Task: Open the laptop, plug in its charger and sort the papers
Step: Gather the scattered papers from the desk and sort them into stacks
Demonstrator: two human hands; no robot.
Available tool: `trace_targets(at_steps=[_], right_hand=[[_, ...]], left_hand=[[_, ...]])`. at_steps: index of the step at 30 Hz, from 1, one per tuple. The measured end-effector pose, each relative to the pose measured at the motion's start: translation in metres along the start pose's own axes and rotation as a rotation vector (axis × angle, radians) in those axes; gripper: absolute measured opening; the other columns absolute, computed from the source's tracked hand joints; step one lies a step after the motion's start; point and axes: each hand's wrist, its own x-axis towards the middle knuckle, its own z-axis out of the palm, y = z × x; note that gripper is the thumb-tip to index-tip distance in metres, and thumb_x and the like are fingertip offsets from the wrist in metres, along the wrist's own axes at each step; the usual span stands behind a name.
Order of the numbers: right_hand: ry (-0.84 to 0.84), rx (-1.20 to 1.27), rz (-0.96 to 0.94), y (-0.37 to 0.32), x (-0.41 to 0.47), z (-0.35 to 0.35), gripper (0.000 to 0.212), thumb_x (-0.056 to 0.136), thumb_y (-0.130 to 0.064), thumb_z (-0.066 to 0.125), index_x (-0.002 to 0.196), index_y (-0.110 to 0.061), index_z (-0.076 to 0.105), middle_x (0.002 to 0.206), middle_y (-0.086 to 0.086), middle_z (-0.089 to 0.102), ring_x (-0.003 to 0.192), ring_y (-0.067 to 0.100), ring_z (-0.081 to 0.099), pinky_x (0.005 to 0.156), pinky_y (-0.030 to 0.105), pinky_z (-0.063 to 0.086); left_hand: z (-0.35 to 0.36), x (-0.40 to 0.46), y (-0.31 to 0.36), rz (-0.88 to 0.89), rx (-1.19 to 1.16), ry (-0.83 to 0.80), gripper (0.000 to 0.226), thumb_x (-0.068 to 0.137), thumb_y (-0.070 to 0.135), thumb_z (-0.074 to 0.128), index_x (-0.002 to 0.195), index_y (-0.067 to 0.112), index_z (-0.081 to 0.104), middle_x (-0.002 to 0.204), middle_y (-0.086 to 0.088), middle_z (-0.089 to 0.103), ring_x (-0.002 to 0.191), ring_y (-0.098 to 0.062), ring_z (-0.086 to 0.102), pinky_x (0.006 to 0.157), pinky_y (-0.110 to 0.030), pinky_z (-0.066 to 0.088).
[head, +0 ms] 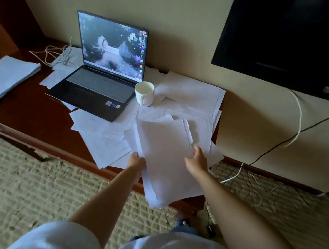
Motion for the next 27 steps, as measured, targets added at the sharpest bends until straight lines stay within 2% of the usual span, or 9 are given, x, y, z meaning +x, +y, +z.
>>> trace_targets(at_steps=[3, 9, 14, 17, 19, 21, 23, 25, 27], right_hand=[[0.011, -0.005, 0.038, -0.002, 0.012, -0.002, 0.061, 0.082, -0.015, 0.054, 0.14, -0.02, 0.036, 0.138, 0.012, 0.04, 0.123, 0.033, 0.046, 0.1, 0.042, 0.043], [0.046, 0.0, -0.03, -0.003, 0.023, -0.012, 0.058, 0.08, -0.004, 0.056, 0.135, -0.014, 0.042, 0.135, 0.009, 0.032, 0.112, 0.03, 0.053, 0.091, 0.031, 0.047], [0.202, -0.064, -0.035, -0.009, 0.028, -0.024, 0.037, 0.083, 0.002, 0.049, 0.118, -0.004, 0.058, 0.118, 0.015, 0.061, 0.11, 0.031, 0.057, 0.089, 0.032, 0.044], [0.256, -0.143, -0.08, -0.02, 0.035, -0.039, 0.029, 0.087, -0.01, 0.053, 0.115, -0.004, 0.058, 0.117, 0.017, 0.062, 0.109, 0.034, 0.057, 0.086, 0.035, 0.046], [0.116, -0.203, -0.199, -0.03, 0.027, -0.034, 0.041, 0.089, -0.03, 0.059, 0.123, -0.008, 0.054, 0.125, 0.012, 0.056, 0.114, 0.03, 0.054, 0.092, 0.035, 0.045], [-0.243, -0.123, -0.208, -0.038, 0.01, -0.013, 0.057, 0.085, -0.046, 0.061, 0.131, -0.013, 0.051, 0.128, 0.003, 0.054, 0.118, 0.023, 0.053, 0.098, 0.032, 0.042], [-0.513, 0.02, -0.127, -0.045, -0.011, 0.011, 0.049, 0.083, -0.054, 0.06, 0.117, -0.018, 0.063, 0.117, 0.0, 0.064, 0.106, 0.018, 0.06, 0.092, 0.031, 0.046], [-0.587, 0.124, -0.084, -0.048, -0.022, 0.025, 0.032, 0.085, -0.05, 0.06, 0.098, -0.021, 0.068, 0.101, 0.005, 0.07, 0.091, 0.019, 0.065, 0.084, 0.034, 0.051], [-0.598, 0.16, -0.067, -0.051, -0.027, 0.028, 0.029, 0.086, -0.043, 0.061, 0.1, -0.019, 0.069, 0.102, 0.007, 0.071, 0.094, 0.022, 0.067, 0.088, 0.038, 0.054]], left_hand=[[0.006, 0.0, 0.008, 0.0, 0.056, 0.114, 0.027, 0.083, 0.0, 0.039, 0.107, 0.002, 0.053, 0.098, -0.021, 0.06, 0.086, -0.032, 0.059, 0.072, -0.034, 0.048], [0.013, -0.002, 0.006, 0.003, 0.055, 0.236, 0.011, 0.081, -0.005, 0.046, 0.08, 0.001, 0.055, 0.075, -0.014, 0.056, 0.068, -0.025, 0.053, 0.064, -0.029, 0.043], [0.014, 0.0, 0.007, 0.001, -0.01, 0.245, 0.027, 0.091, 0.002, 0.04, 0.112, -0.002, 0.056, 0.102, -0.018, 0.059, 0.09, -0.031, 0.055, 0.074, -0.029, 0.04], [0.012, -0.002, 0.01, 0.007, -0.105, 0.216, 0.032, 0.091, 0.003, 0.041, 0.119, 0.0, 0.056, 0.108, -0.017, 0.062, 0.091, -0.031, 0.057, 0.077, -0.033, 0.044], [0.01, -0.002, 0.01, 0.012, -0.122, 0.188, 0.028, 0.085, 0.003, 0.046, 0.11, 0.003, 0.06, 0.099, -0.017, 0.066, 0.088, -0.033, 0.062, 0.075, -0.038, 0.051], [0.01, -0.002, 0.009, 0.006, -0.134, 0.135, 0.021, 0.082, 0.0, 0.051, 0.098, 0.003, 0.063, 0.095, -0.019, 0.068, 0.084, -0.033, 0.065, 0.072, -0.039, 0.054], [0.009, -0.004, 0.009, 0.013, -0.158, 0.067, 0.013, 0.08, 0.002, 0.062, 0.093, 0.003, 0.064, 0.09, -0.019, 0.068, 0.078, -0.031, 0.064, 0.067, -0.036, 0.053], [0.007, -0.008, 0.01, 0.037, -0.13, 0.025, 0.027, 0.07, 0.013, 0.076, 0.094, 0.005, 0.066, 0.086, -0.017, 0.068, 0.074, -0.03, 0.064, 0.061, -0.032, 0.051], [0.006, -0.011, 0.012, 0.054, -0.095, 0.011, 0.032, 0.062, 0.015, 0.079, 0.09, 0.007, 0.066, 0.08, -0.012, 0.068, 0.069, -0.026, 0.063, 0.058, -0.03, 0.049]])
